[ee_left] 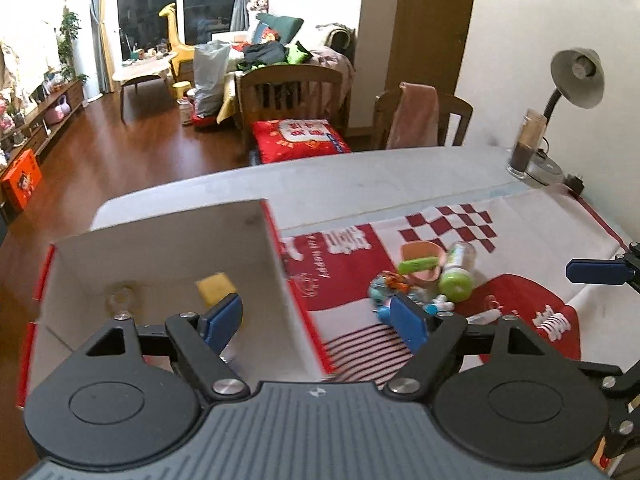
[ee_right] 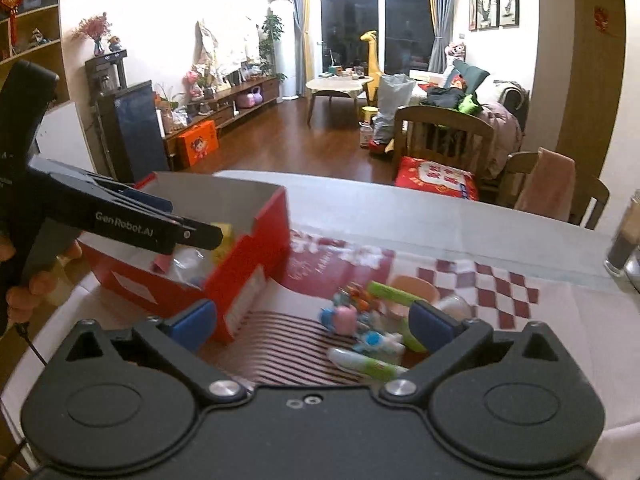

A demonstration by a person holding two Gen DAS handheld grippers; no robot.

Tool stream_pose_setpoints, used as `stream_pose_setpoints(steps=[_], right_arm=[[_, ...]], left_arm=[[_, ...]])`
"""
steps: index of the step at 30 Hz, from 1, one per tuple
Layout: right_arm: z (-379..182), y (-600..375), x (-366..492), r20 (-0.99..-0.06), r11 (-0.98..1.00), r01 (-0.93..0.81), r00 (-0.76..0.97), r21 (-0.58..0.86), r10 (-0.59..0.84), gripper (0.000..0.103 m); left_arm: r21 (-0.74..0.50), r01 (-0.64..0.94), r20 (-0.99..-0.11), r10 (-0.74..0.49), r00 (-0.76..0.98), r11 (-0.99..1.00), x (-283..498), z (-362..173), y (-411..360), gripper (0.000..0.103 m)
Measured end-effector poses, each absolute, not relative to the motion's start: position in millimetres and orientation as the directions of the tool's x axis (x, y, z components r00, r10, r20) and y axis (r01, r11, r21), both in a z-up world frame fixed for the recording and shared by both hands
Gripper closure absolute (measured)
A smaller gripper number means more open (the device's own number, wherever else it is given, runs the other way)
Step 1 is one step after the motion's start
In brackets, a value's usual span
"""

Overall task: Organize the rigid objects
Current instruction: 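Move both tools out of the box back over the remaining items, then grasp the pink-headed doll figure with left gripper while right grasps the white-green marker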

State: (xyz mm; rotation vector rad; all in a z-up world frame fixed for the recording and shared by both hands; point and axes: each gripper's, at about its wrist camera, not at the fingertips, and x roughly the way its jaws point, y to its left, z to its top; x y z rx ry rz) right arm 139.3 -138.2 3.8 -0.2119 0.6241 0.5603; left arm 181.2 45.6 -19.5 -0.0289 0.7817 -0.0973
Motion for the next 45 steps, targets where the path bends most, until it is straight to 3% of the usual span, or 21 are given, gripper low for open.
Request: stream_pose_setpoints(steps=[9, 38, 45], right_arm=[[-26.5, -178.0, 156.3, -0.654, 0.828, -0.559, 0.645, -0.052, 0.395, 0.0], [-108.9, -203.0, 224.1, -0.754, 0.654, -0.746, 0.502, -0.129, 0.423, 0.006], [-121.5, -195.2, 240.8, -0.769, 0.588, -0.793, 0.472, -0.159, 0.43, 0.016]], left_arm=[[-0.103, 0.09, -0.727, -0.137, 0.672, 0.991, 196.0, -47.6, -10.8, 0.022], [-0.031, -0.177, -0.814, 0.078, 0.575, 0.984, 288.3, -151.4, -90.3, 0.022], [0.001, -0.22, -0.818, 0.128, 0.561, 0.976, 298.9, -159.9, -95.5, 0.022]])
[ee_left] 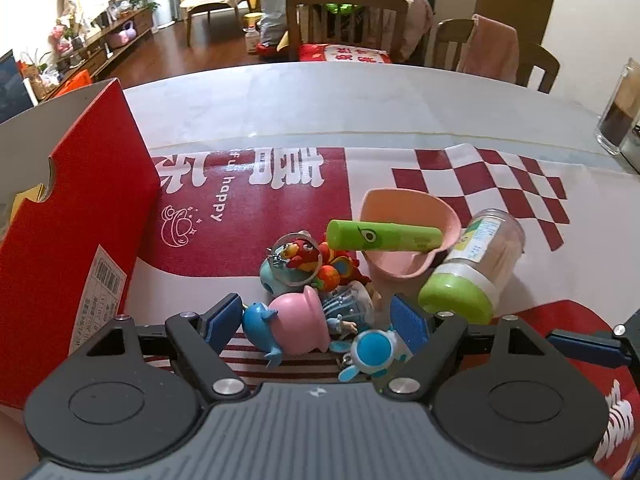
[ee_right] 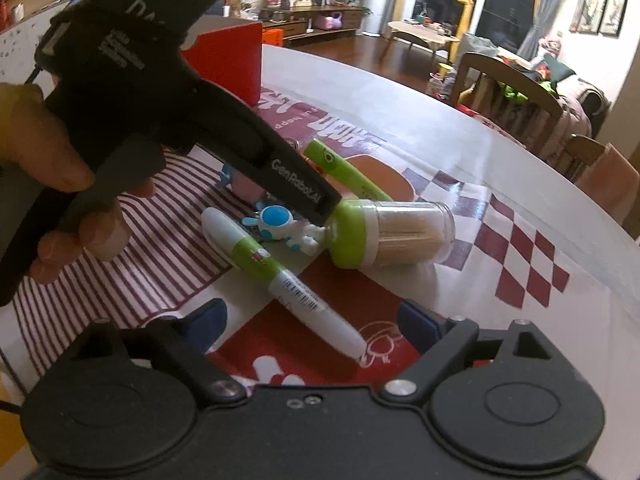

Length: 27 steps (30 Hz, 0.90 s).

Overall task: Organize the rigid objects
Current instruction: 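Grasp the pink-headed doll figure with left gripper while right grasps the white-green marker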

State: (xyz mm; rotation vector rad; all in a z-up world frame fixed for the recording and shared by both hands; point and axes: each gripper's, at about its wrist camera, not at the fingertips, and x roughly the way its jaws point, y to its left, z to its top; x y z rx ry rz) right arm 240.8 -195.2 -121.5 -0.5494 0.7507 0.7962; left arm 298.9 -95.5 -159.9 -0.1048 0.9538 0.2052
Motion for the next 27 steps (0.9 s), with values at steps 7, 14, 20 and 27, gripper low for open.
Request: stream_pose_setpoints(steps=[7, 14, 20, 27], right_arm=[[-125.4, -184.4, 246.1, -0.792, 0.518, -0.849, 0.387, -0.106, 0.472, 0.046], [-123.7, -165.1, 238.7, -0.795, 0.446, -0.891, 0.33, -0.084, 0.51, 0.068], [-124.7, -149.8, 225.3, -0.788, 0.423, -0.901, 0.333, -0.102, 0.519, 0.084], [-123.3, -147.8, 205.2, -0.783, 0.457, -0.879, 0.378, -0.136, 0.494, 0.086]], left_arm=[[-0.016, -0.255, -0.829, 0.13, 0.544, 0.967, 305.0, -168.6, -91.0, 0.022], [-0.025, -0.241, -0.82, 0.118, 0.56, 0.97, 303.9, -171.3, -88.7, 0.022], [-0.029, -0.232, -0.814, 0.112, 0.57, 0.972, 301.2, -171.5, -87.6, 0.022], [-0.036, -0.245, -0.81, 0.115, 0.575, 0.969, 295.4, -168.2, -84.5, 0.022]])
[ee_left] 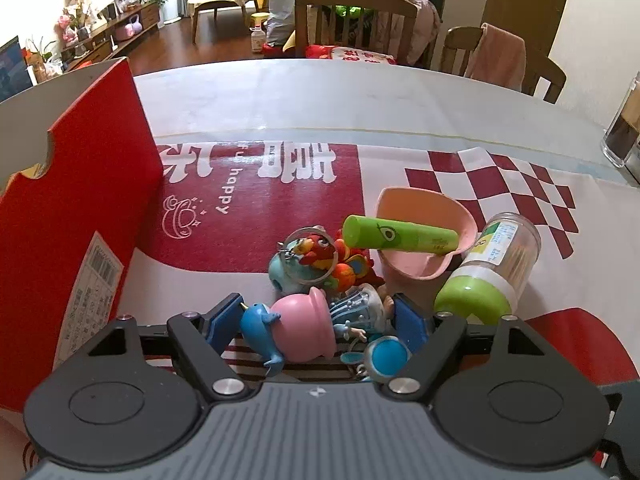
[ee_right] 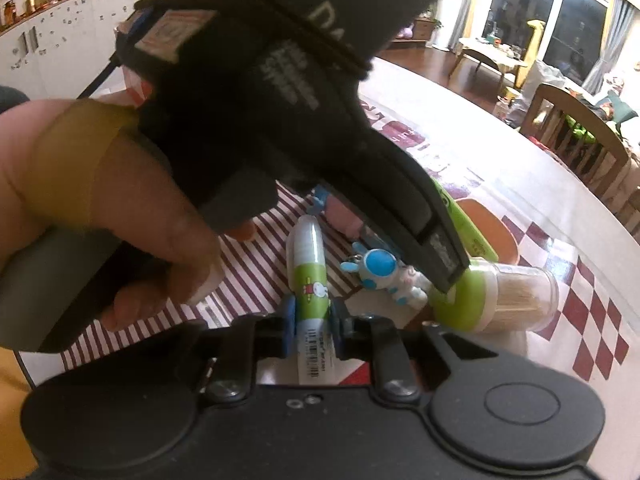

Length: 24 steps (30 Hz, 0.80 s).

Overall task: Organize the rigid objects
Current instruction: 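Grasp the pink-headed doll figure with left gripper while right grasps the white-green marker, then carry the doll figure and marker with both grippers over the cardboard box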

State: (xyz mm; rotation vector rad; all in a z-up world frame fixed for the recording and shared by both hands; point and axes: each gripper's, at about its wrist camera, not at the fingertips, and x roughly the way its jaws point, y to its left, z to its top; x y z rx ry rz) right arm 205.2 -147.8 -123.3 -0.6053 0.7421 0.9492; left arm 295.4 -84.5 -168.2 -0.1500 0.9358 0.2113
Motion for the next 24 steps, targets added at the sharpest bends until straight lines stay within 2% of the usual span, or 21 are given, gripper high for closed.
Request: stream_pose_setpoints(steps=[15, 24], right_arm=[[-102.9, -177.6, 182.8, -0.791, 0.553, -0.828, 0.399, -0.094, 0.463, 0.087], [-71.6, -196.5, 187.0, -0.762, 0.675, -0.738, 0.424, 0.023, 0.49, 0.087]], left_arm=[[-0.101, -0.242, -0.802, 0.065, 0.593, 0.965, 254.6, -134.5, -66.6, 0.023], [-0.14, -0.209, -0.78, 0.022, 0.625, 0.968, 224.8, -101.8, -55.0, 0.023]])
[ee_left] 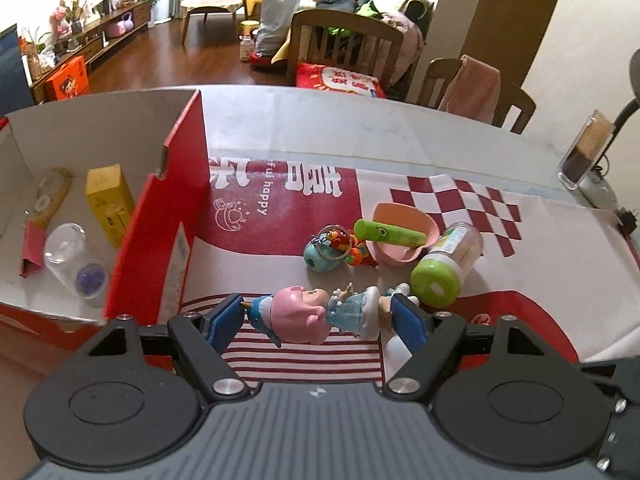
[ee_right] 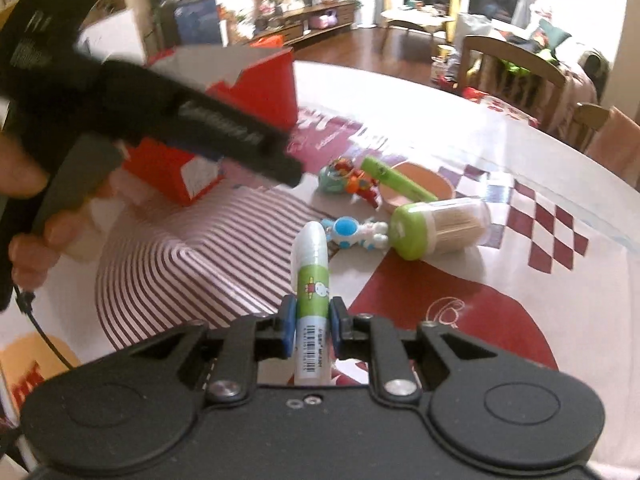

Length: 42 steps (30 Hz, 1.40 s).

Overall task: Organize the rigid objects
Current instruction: 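Carry the doll figure and marker with both grippers over the cardboard box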

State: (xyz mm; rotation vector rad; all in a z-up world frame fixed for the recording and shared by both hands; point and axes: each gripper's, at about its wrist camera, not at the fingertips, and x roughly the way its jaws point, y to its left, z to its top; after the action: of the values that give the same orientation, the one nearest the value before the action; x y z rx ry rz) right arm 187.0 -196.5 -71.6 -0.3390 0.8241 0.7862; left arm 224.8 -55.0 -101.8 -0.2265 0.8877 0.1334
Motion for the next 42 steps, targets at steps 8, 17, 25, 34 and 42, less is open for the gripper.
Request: stream_pose_setpoints(steps=[8, 17, 25, 34, 42], right_arm=[[-30.1, -196.3, 178.3, -0.715, 0.729, -0.681, 0.476, 0.068, 0.512, 0.087], [0.9, -158.9, 171.1, -0.683, 0.765, -0.636, 0.516, 0.1, 0.518, 0.087], [16.6, -103.1, 160.6, -0.673, 0.763, -0.637, 0.516, 0.112, 0.53, 0.087], [17.0, -31.8, 161.7, -0.676, 0.768, -0.629, 0.516, 0.12, 0.527, 0.087], [5.5, 20.3, 173.6, -0.694, 0.78, -0.616, 0.514, 0.109, 0.503, 0.087]], left_arm=[[-0.172, -0.177, -0.754, -0.014, 0.656, 0.969, 200.7, -73.1, -35.9, 0.023], [-0.185, -0.119, -0.716, -0.05, 0.696, 0.975, 176.6, -42.6, 0.4, 0.023], [-0.172, -0.101, -0.697, -0.049, 0.715, 0.98, 160.8, -23.5, 49.7, 0.023], [-0.138, -0.132, -0.681, 0.003, 0.732, 0.982, 149.4, -9.7, 127.0, 0.023], [-0.086, -0.149, -0.701, 0.046, 0.711, 0.985, 158.9, -17.9, 191.3, 0.023]])
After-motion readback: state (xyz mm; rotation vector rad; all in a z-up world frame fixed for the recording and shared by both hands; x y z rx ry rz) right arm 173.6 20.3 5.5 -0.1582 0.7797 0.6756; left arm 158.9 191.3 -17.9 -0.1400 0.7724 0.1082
